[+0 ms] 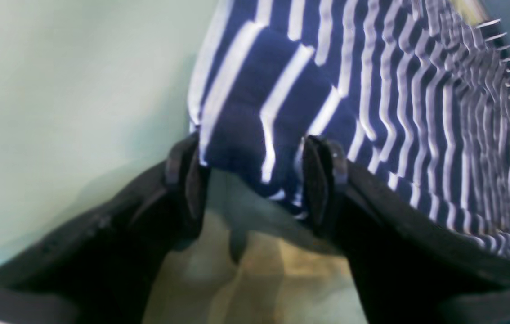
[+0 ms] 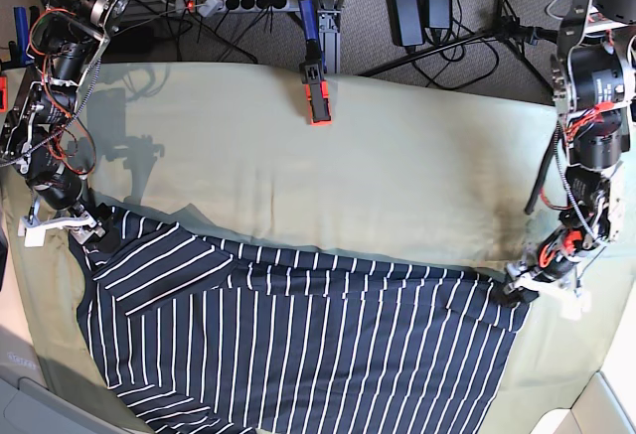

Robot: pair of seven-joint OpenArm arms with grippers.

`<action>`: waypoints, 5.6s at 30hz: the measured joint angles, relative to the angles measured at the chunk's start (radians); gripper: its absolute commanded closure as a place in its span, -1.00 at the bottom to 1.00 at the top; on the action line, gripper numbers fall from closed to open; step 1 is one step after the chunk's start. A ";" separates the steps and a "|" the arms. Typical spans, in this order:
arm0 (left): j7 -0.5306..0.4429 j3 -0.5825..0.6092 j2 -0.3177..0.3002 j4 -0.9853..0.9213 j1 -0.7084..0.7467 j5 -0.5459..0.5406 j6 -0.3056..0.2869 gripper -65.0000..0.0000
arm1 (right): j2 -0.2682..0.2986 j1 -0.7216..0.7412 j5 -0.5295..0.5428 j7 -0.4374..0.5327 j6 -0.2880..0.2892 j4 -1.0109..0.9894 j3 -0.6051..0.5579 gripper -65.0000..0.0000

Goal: Fold the T-shirt properly
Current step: 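Regrasp the shirt edge with the left gripper, then drag the shirt with both grippers to spread it flat, then release the shirt and move the right gripper to the hem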

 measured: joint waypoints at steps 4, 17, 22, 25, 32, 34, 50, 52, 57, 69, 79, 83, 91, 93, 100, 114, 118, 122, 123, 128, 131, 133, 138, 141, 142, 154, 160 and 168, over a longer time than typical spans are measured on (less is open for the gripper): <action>-0.005 -0.002 0.016 0.000 0.000 -0.003 0.002 -0.12 | 0.000 0.000 0.000 0.001 0.000 0.000 0.000 -0.37; -0.010 -0.002 0.071 0.000 -0.003 0.035 0.000 1.00 | 0.000 -0.002 0.000 0.001 0.000 0.000 0.000 -0.36; -0.010 -0.002 0.060 0.000 -0.004 0.033 -0.080 1.00 | 0.003 -0.006 0.000 -0.030 0.001 -0.001 0.000 0.71; -0.001 -0.002 0.054 0.000 -0.011 0.013 -0.119 1.00 | 0.000 -0.009 0.030 -0.052 0.001 -0.002 -0.002 1.00; 0.056 -0.002 0.051 0.000 -0.017 -0.063 -0.147 1.00 | 0.001 -0.008 0.064 -0.071 0.001 -0.002 -0.002 1.00; 0.073 -0.002 0.049 0.000 -0.017 -0.088 -0.147 1.00 | 0.001 -0.008 0.080 -0.079 0.001 -0.002 -0.002 1.00; 0.390 -0.001 -0.072 0.004 -0.011 -0.399 -0.148 1.00 | 0.064 -0.102 0.134 -0.159 0.012 0.161 -0.005 1.00; 0.420 -0.001 -0.087 0.004 0.005 -0.453 -0.152 1.00 | 0.061 -0.130 0.136 -0.171 0.012 0.193 -0.006 1.00; 0.494 0.001 -0.142 0.009 0.037 -0.540 -0.155 1.00 | 0.062 -0.194 0.138 -0.181 0.013 0.256 -0.007 1.00; 0.545 0.003 -0.239 0.364 0.374 -0.655 -0.170 1.00 | 0.101 -0.377 0.142 -0.192 0.020 0.390 -0.010 1.00; 0.539 -0.097 -0.233 0.658 0.623 -0.660 -0.170 1.00 | 0.159 -0.519 0.146 -0.195 0.021 0.448 -0.010 1.00; 0.549 -0.116 -0.233 0.693 0.669 -0.656 -0.169 1.00 | 0.160 -0.535 0.147 -0.199 0.021 0.448 -0.010 1.00; 0.541 -0.116 -0.233 0.695 0.704 -0.663 -0.169 1.00 | 0.161 -0.534 0.150 -0.237 0.021 0.448 -0.010 1.00; 0.541 -0.116 -0.234 0.695 0.704 -0.664 -0.169 1.00 | 0.161 -0.532 0.150 -0.251 0.021 0.448 -0.010 1.00; 0.540 -0.116 -0.233 0.695 0.704 -0.669 -0.169 1.00 | 0.161 -0.532 0.150 -0.251 0.021 0.448 -0.010 1.00; 0.512 -0.210 -0.233 0.695 0.704 -0.641 -0.169 -0.12 | 0.160 -0.490 0.021 -0.166 0.022 0.448 0.009 -0.37; 0.511 -0.270 -0.251 0.695 0.704 -0.640 -0.169 -0.12 | 0.164 -0.431 0.029 -0.171 0.021 0.447 0.081 -0.37; 0.510 -0.270 -0.275 0.697 0.704 -0.647 -0.169 -0.12 | 0.204 -0.336 0.029 -0.176 0.022 0.448 0.119 -0.37; 0.511 -0.270 -0.275 0.702 0.704 -0.646 -0.169 -0.12 | 0.218 -0.314 0.023 -0.178 0.022 0.447 0.118 -0.37; 0.514 -0.270 -0.273 0.771 0.704 -0.640 -0.169 -0.12 | 0.256 -0.164 -0.005 -0.158 0.019 0.367 0.092 -0.37; 0.514 -0.270 -0.274 0.833 0.704 -0.607 -0.170 -0.12 | 0.264 -0.040 -0.043 -0.106 0.016 0.237 0.054 -0.37; 0.514 -0.270 -0.275 0.866 0.704 -0.605 -0.170 -0.12 | 0.263 0.043 -0.069 -0.079 0.015 0.136 0.021 -0.37; 0.514 -0.270 -0.275 0.927 0.704 -0.586 -0.169 -0.12 | 0.261 0.225 -0.192 0.059 0.014 -0.136 -0.061 -0.37; 0.514 -0.270 -0.275 0.948 0.704 -0.586 -0.169 -0.12 | 0.264 0.301 -0.266 0.125 0.000 -0.299 -0.098 -0.37; 0.514 -0.270 -0.275 0.953 0.704 -0.586 -0.169 -0.12 | 0.263 0.317 -0.262 0.146 -0.002 -0.344 -0.107 -0.37; 0.514 -0.270 -0.275 0.956 0.705 -0.586 -0.169 -0.12 | 0.156 0.357 -0.360 0.209 0.001 -0.439 -0.290 -0.37; 0.514 -0.270 -0.275 0.956 0.704 -0.587 -0.169 -0.12 | 0.124 0.360 -0.375 0.226 0.001 -0.439 -0.314 -0.37; 0.514 -0.270 -0.275 0.956 0.705 -0.586 -0.169 -0.12 | 0.116 0.379 -0.371 0.222 0.001 -0.436 -0.315 -0.37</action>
